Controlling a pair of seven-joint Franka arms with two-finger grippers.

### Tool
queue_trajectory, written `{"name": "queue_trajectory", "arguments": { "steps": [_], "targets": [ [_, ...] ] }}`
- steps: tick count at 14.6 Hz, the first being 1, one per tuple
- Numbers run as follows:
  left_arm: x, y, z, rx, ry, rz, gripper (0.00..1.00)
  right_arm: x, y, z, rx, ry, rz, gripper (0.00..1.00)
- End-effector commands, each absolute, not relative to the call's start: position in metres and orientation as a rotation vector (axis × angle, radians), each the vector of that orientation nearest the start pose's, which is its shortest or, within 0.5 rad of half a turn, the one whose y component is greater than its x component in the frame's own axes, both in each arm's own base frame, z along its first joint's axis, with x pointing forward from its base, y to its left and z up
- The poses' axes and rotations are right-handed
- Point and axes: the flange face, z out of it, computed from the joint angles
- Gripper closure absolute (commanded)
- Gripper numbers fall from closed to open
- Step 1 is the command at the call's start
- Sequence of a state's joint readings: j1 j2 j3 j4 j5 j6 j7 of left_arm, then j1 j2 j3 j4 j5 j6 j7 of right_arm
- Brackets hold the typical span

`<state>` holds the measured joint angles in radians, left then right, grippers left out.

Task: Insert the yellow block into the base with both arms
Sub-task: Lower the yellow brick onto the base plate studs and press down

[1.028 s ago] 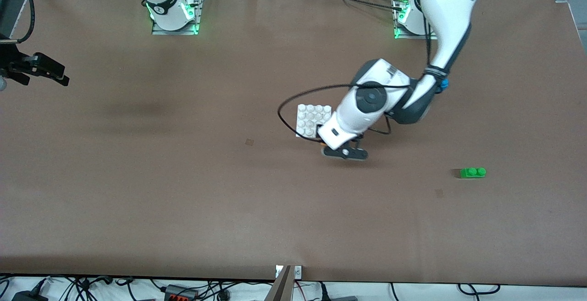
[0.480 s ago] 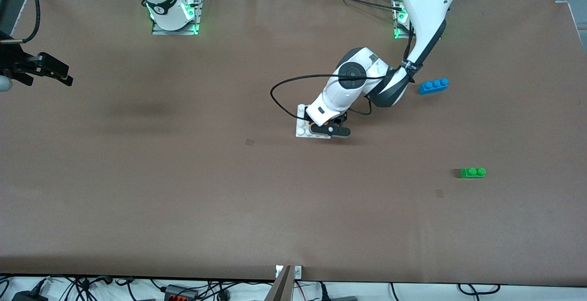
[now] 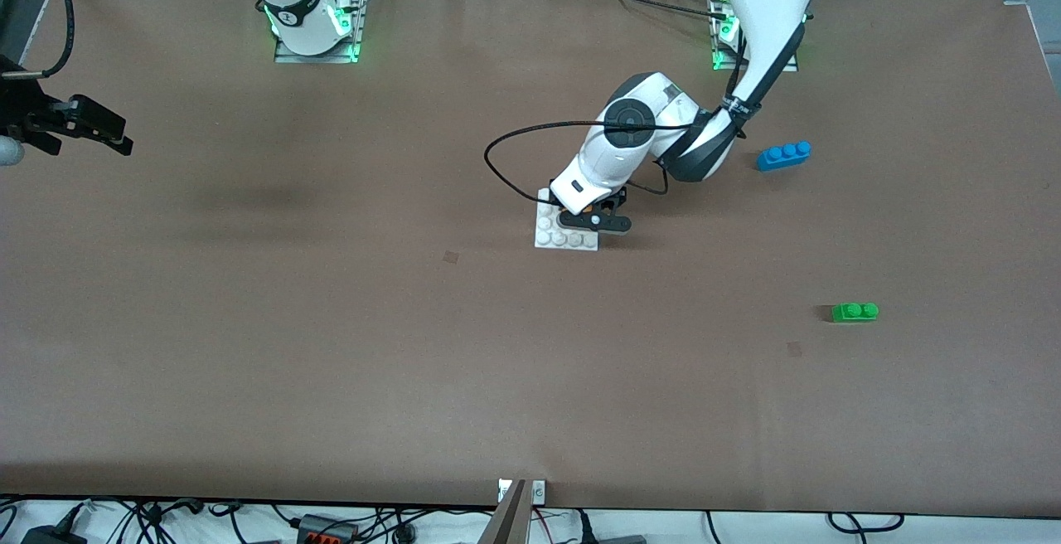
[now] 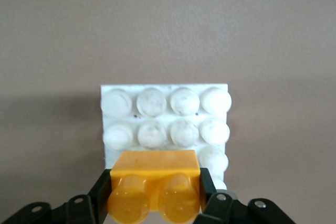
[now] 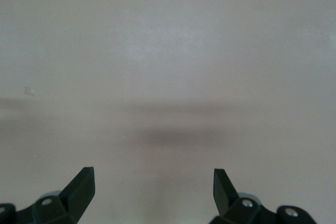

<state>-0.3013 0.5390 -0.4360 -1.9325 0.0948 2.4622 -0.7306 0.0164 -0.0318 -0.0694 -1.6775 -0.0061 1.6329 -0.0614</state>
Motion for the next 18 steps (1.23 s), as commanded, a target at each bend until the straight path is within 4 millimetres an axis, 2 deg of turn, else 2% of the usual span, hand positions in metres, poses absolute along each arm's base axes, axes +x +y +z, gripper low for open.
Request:
{"name": "queue_trajectory", "arguments": {
  "steps": [1, 3, 7, 14, 18],
  "targets": [
    [0.47, -0.412, 0.235, -3.249, 0.006, 0.116, 0.78, 0.546, -0.03, 0.598, -3.146, -0.027, 0.017, 0.0],
    [0.467, -0.418, 0.23, -3.235, 0.026, 0.121, 0.78, 0.546, -0.03, 0.598, -3.146, -0.025, 0.017, 0.0],
    [0.475, -0.422, 0.215, -3.199, 0.024, 0.12, 0.77, 0.546, -0.03, 0.598, -3.146, -0.025, 0.017, 0.0],
    [0.479, -0.429, 0.215, -3.208, 0.016, 0.113, 0.77, 0.546, -0.031, 0.598, -3.146, -0.023, 0.02, 0.0],
    [0.471, -0.436, 0.21, -3.203, 0.038, 0.125, 0.77, 0.546, -0.031, 0.598, -3.146, -0.023, 0.02, 0.0]
  ]
}}
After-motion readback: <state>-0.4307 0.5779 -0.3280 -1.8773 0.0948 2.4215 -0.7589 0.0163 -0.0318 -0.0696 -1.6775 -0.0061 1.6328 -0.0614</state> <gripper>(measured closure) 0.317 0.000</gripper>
